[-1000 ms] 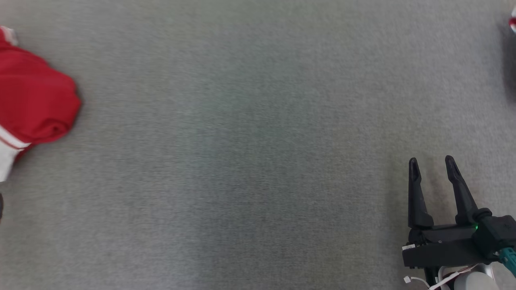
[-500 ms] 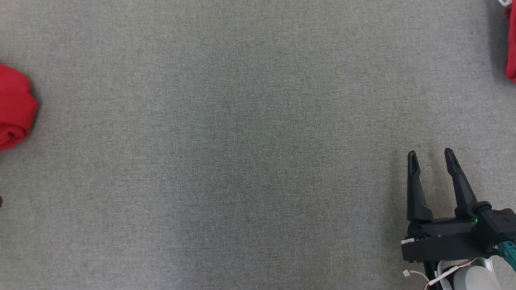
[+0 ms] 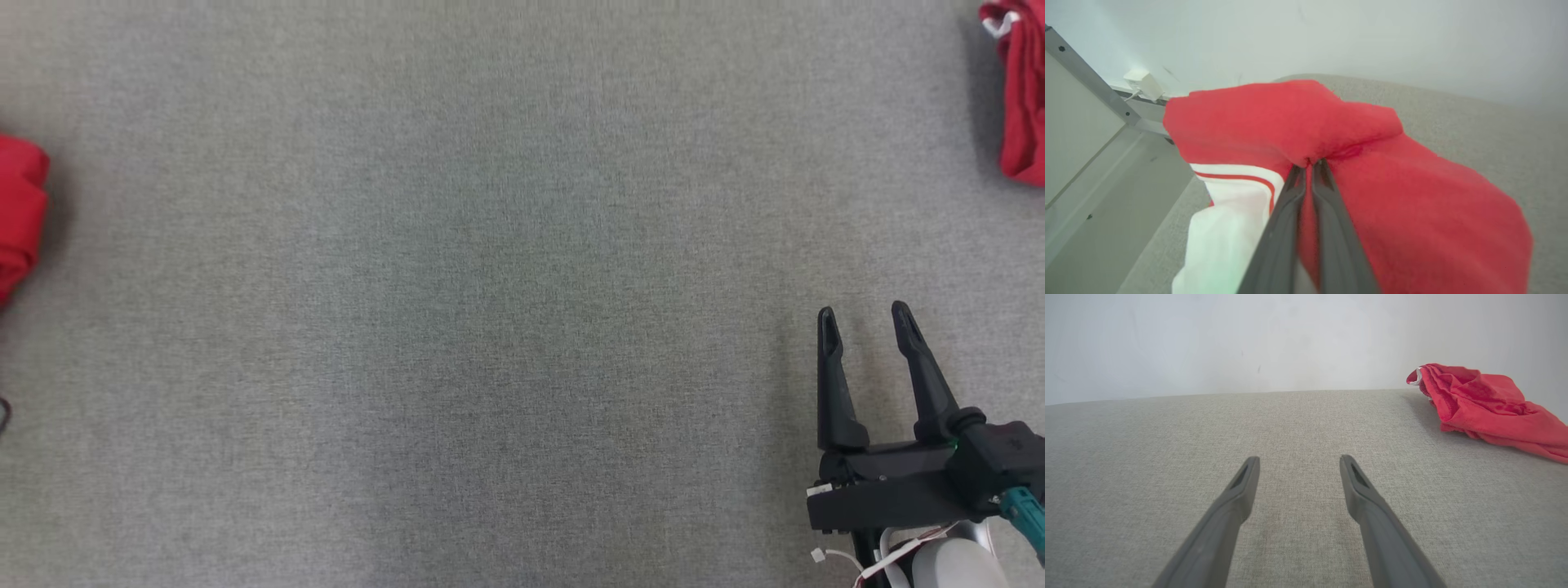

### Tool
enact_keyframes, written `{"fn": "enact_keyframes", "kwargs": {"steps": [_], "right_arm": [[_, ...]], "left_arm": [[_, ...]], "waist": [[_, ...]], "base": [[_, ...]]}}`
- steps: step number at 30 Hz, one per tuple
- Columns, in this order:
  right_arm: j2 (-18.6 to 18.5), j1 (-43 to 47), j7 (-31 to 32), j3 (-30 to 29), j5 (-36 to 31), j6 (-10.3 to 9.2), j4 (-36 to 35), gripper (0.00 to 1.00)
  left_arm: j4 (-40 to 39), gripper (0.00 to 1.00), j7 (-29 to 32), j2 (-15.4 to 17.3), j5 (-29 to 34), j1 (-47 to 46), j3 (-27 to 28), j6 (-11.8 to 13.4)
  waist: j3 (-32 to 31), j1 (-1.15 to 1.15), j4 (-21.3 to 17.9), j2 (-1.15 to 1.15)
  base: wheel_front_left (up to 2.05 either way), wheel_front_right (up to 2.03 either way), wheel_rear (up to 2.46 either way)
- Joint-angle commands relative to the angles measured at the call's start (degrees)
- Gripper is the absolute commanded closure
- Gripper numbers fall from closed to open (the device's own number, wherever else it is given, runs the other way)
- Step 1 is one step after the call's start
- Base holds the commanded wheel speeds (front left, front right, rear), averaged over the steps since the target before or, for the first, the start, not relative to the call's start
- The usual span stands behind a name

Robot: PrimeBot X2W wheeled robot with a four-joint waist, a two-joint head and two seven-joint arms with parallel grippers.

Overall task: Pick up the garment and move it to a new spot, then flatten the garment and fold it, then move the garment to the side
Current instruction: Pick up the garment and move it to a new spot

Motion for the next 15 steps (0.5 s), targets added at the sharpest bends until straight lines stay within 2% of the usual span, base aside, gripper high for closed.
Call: {"fn": "enact_keyframes", "kwargs": {"steps": [1, 8, 15], "right_arm": [[0.1, 0.6, -0.2, 0.0, 0.4, -0.14, 0.3, 0.00], [0.1, 1.5, -1.5, 0.9, 2.2, -0.14, 2.7, 0.00], [0.1, 2.2, -2.7, 1.2, 4.7, -0.14, 5.4, 0.00]], "left_arm": [[-0.4, 1.00, -1.5, 0.5, 0.3, -1.1, -0.1, 0.2], [-4.6, 1.00, -10.1, 0.6, 3.2, -4.3, -1.8, 0.4], [-14.3, 1.00, -10.8, -1.2, 5.7, -8.7, -5.6, 0.3]], "waist": [[-1.4, 0.00, 0.4, 0.00], [-6.6, 0.00, 1.2, 0.00], [-10.7, 0.00, 0.3, 0.00]], "base": [[0.00, 0.00, 0.00], [0.00, 0.00, 0.00], [0.00, 0.00, 0.00]]}}
